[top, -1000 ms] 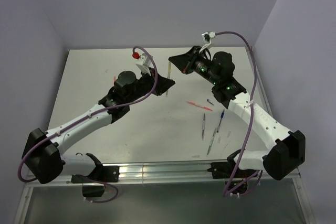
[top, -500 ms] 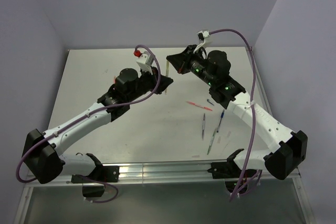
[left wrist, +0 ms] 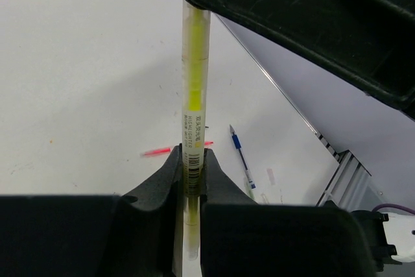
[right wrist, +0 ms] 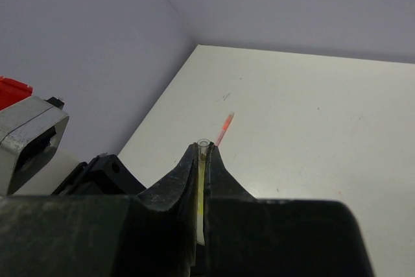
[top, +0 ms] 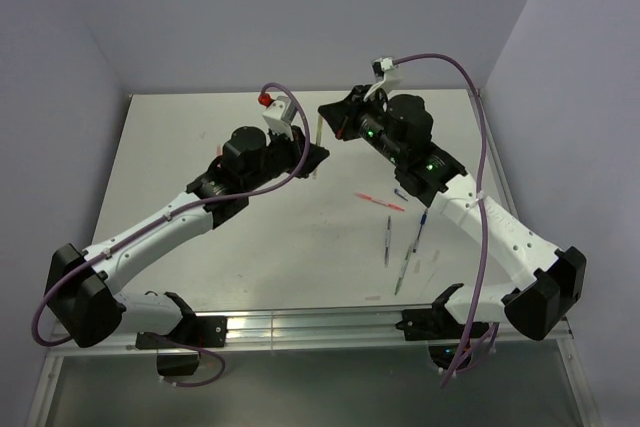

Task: Insert the pens into the pen caps
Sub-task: Press the pen cap onto the pen.

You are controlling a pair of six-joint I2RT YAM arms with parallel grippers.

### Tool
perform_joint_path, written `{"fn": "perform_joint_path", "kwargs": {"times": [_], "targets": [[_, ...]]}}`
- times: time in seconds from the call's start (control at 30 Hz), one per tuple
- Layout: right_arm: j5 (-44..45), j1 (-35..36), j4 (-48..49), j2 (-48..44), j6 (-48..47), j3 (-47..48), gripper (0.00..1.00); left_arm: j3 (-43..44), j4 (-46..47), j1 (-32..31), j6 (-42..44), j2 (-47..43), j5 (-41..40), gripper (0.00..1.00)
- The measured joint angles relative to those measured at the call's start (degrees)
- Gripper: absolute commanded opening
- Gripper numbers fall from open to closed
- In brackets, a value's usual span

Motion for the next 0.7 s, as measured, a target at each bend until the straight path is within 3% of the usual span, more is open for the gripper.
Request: {"fn": "perform_joint_path", "kwargs": {"times": [0.7], "targets": [[2.36, 0.83, -5.79, 2.56, -0.39, 4.35, 0.0, 0.0, -1.31, 0.02, -0.22, 0.22, -1.29, 0.0]]}}
